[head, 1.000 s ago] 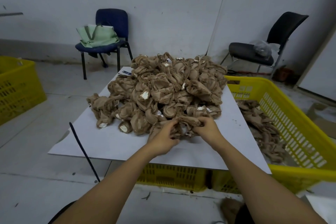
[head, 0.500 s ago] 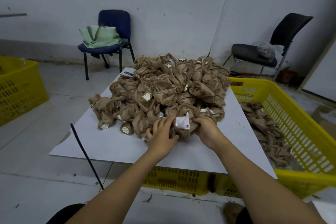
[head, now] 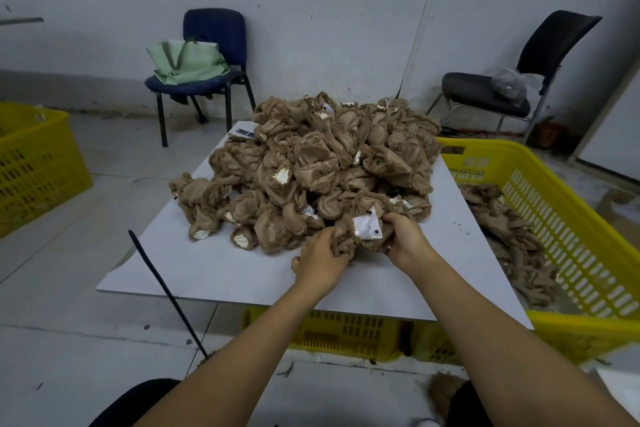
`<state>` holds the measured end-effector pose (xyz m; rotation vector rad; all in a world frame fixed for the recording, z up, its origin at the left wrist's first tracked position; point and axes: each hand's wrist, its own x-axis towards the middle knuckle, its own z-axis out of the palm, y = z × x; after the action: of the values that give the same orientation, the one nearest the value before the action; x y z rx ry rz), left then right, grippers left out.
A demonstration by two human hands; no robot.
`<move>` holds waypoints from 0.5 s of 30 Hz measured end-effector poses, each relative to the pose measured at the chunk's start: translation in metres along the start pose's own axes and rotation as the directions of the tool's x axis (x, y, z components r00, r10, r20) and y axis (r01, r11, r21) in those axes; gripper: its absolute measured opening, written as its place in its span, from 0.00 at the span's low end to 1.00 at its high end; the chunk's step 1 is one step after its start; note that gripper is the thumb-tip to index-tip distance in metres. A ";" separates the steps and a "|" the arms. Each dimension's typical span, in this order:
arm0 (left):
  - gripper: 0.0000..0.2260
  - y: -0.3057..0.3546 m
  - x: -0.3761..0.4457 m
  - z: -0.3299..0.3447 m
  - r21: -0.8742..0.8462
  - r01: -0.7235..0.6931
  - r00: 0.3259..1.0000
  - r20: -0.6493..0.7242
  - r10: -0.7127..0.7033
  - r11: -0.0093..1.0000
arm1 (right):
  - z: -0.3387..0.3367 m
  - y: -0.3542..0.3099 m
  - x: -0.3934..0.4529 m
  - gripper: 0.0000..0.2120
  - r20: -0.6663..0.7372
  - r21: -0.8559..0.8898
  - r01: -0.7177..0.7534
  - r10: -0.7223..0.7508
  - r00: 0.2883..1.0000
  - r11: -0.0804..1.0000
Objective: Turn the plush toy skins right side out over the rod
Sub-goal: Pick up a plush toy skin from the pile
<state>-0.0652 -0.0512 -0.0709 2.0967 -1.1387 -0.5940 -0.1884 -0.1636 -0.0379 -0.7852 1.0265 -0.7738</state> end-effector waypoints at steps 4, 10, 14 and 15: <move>0.28 0.001 -0.005 0.008 -0.007 -0.001 0.997 0.081 0.002 1.000 | 0.001 0.001 0.003 0.15 -0.020 -0.008 -0.020 0.020 1.000 1.000; 0.28 0.003 -0.008 0.004 -0.073 0.035 0.996 0.080 -0.029 0.997 | 0.007 0.004 -0.003 0.15 -0.029 0.011 -0.011 0.011 1.000 1.000; 0.29 0.003 -0.011 0.004 -0.090 0.026 0.997 0.071 -0.019 0.996 | 0.007 0.004 -0.008 0.16 0.008 0.021 -0.041 0.041 0.999 0.999; 0.28 0.004 -0.011 0.004 -0.101 0.011 0.999 0.048 -0.006 0.995 | 0.005 0.003 -0.009 0.16 0.031 0.022 -0.062 0.062 0.998 0.998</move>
<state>-0.0758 -0.0448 -0.0695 2.0118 -1.1031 -0.6951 -0.1858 -0.1532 -0.0347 -0.7404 1.0090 -0.7172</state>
